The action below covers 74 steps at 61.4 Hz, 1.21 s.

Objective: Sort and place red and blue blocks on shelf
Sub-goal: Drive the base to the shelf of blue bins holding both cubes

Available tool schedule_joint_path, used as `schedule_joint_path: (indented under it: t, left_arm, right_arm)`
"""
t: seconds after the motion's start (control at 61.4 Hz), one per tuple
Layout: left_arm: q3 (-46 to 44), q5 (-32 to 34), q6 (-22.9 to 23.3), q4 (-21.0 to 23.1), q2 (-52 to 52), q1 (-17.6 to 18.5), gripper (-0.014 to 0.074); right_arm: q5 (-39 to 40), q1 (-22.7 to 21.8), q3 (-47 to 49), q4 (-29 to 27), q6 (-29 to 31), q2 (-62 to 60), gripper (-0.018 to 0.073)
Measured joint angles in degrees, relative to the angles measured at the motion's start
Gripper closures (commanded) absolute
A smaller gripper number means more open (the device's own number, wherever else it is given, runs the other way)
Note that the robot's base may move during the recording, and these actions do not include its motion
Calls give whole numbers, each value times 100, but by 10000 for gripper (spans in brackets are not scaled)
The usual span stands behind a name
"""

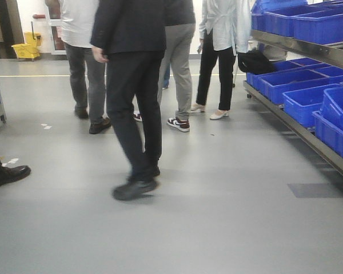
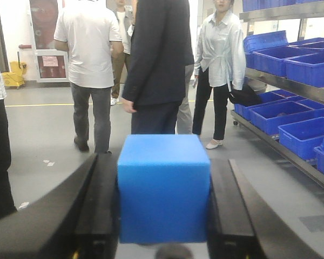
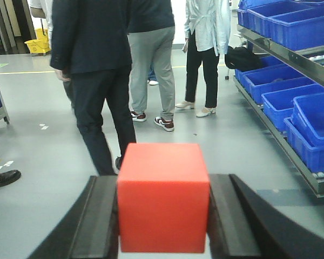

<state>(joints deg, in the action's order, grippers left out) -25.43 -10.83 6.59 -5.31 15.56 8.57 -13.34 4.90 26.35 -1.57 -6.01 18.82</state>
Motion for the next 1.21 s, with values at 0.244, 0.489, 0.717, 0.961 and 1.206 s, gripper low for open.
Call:
schedule_joint_path:
  t: [0.244, 0.489, 0.717, 0.961, 1.206]
  left_arm:
    - [0, 0, 0, 0, 0, 0, 390]
    - [0, 0, 0, 0, 0, 0, 390]
    - [0, 0, 0, 0, 0, 0, 390]
    - [0, 0, 0, 0, 0, 0, 390]
    - [0, 0, 0, 0, 0, 0, 390]
  right_arm:
    - [0, 0, 0, 0, 0, 0, 510]
    - [-10, 0, 0, 0, 0, 0, 510]
    - [-10, 0, 0, 0, 0, 0, 510]
    - [-10, 0, 0, 0, 0, 0, 510]
    - [-10, 0, 0, 0, 0, 0, 510]
